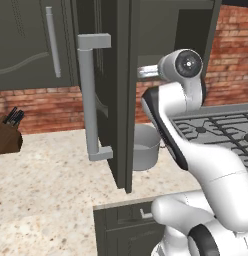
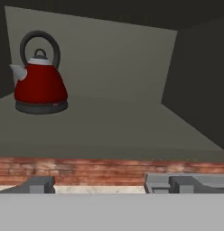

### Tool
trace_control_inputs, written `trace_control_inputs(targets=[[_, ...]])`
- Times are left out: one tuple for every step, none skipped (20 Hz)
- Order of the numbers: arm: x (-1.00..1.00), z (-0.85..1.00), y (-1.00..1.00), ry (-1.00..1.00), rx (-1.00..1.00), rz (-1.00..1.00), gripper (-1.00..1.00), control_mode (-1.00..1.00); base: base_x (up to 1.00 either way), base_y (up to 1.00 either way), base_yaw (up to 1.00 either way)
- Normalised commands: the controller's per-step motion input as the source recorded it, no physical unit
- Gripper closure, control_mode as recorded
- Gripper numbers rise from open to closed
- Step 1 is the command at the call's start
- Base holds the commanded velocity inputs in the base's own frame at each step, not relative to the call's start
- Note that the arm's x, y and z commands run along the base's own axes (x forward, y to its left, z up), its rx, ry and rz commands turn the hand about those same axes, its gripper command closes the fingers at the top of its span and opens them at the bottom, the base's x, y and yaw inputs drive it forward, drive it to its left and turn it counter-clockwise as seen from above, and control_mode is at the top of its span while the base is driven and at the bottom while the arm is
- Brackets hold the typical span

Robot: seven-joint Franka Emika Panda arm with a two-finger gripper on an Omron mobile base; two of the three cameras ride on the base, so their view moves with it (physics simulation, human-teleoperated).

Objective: Pick the kettle from the cabinet and place it on a stove burner. Then pick the pot from the counter and place it on another stove burner. Finally, turn both burners on.

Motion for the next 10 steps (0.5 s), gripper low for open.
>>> trace_control_inputs(targets=[[0.14, 0.26, 0.03, -0.08, 0.00, -0.02, -1.00, -1.00, 0.00, 0.00, 0.00], [0.14, 0.26, 0.01, -0.08, 0.00, -0.02, -1.00, -1.00, 0.00, 0.00, 0.00], [0.13, 0.26, 0.00, -0.09, 0.00, -0.02, -1.00, -1.00, 0.00, 0.00, 0.00], [0.13, 0.26, 0.01, -0.09, 0.00, -0.02, -1.00, -1.00, 0.00, 0.00, 0.00], [0.15, 0.26, 0.03, -0.08, 0.00, -0.02, -1.00, -1.00, 0.00, 0.00, 0.00], [0.16, 0.25, 0.03, -0.08, 0.00, -0.02, -1.00, -1.00, 0.00, 0.00, 0.00], [0.17, 0.25, 0.03, -0.08, 0.00, -0.02, -1.00, -1.00, 0.00, 0.00, 0.00], [0.16, 0.24, 0.06, -0.09, 0.00, -0.02, -1.00, -1.00, 0.00, 0.00, 0.00], [0.17, 0.23, 0.05, -0.08, 0.00, -0.02, -1.00, -1.00, 0.00, 0.00, 0.00], [0.16, 0.24, 0.06, -0.09, 0.00, -0.02, -1.00, -1.00, 0.00, 0.00, 0.00]])
